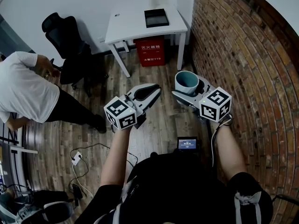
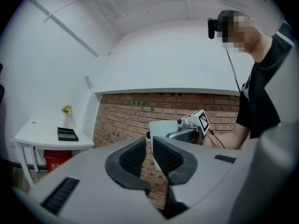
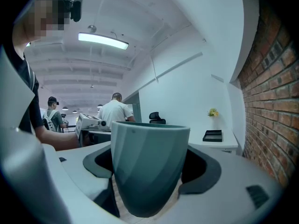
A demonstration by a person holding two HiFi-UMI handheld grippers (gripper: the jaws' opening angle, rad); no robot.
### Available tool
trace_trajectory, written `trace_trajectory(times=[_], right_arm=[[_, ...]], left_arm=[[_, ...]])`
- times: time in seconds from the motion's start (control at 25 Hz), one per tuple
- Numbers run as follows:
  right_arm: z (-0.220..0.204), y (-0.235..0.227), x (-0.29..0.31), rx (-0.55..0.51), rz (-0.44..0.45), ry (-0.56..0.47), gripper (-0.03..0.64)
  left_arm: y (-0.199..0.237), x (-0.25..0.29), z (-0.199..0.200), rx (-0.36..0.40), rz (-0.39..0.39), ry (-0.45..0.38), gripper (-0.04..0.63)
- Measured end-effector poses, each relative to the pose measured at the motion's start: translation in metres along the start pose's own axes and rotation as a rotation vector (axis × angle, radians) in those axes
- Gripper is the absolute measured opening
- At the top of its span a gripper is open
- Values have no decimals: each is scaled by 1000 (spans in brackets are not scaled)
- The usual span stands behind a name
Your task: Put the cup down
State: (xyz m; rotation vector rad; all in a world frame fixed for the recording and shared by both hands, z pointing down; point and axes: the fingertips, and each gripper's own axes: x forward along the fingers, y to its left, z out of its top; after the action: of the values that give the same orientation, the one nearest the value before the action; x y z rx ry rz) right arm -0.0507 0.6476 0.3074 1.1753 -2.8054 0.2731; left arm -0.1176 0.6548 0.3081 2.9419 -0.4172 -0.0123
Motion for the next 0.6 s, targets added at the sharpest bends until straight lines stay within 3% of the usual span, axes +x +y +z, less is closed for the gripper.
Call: trace_trajectory(times=[0.6], right_arm=[[-17, -62, -25, 25, 12, 6, 394]], left_arm=[[5, 59, -16, -5, 31, 25, 54]])
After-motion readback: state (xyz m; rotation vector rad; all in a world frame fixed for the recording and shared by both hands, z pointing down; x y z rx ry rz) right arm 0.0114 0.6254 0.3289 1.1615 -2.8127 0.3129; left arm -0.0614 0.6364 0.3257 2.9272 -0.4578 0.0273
